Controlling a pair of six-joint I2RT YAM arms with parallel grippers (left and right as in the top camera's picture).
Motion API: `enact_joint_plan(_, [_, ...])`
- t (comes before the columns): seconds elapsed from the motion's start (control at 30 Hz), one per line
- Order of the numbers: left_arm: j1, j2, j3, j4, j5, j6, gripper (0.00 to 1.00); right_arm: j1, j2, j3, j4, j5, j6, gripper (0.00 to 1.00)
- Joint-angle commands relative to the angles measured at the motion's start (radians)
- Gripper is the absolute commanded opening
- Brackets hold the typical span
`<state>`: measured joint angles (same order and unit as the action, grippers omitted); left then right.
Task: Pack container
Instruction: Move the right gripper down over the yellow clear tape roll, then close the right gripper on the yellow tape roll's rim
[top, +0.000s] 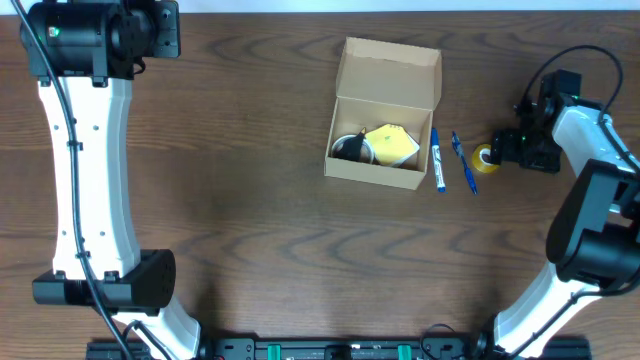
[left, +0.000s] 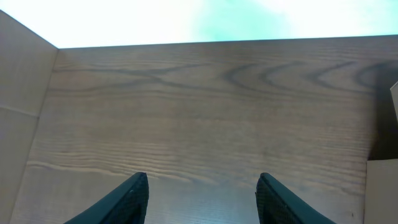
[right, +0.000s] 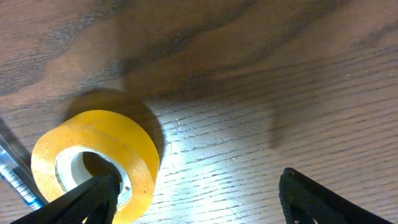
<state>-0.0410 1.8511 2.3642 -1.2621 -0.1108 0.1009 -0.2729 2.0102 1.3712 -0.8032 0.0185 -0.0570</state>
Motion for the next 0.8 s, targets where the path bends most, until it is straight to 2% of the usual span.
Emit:
enact_joint_plan(0.0, [0.003, -0.015, 0.014, -0.006, 0.008, -0.011, 0.57, -0.004, 0.011, -0.004, -0.001, -0.001, 0.009, 0.83])
enact_joint_plan(0.53, [0.003, -0.015, 0.014, -0.006, 0.008, -0.011, 0.56, -0.004, 0.018, -0.005, -0.005, -0.008, 0.012, 0.86])
enact_joint_plan(0.77, [0.003, -0.015, 0.014, -0.006, 0.007, -0.011, 0.57, -0.004, 0.027, -0.005, -0.008, -0.008, 0.011, 0.78])
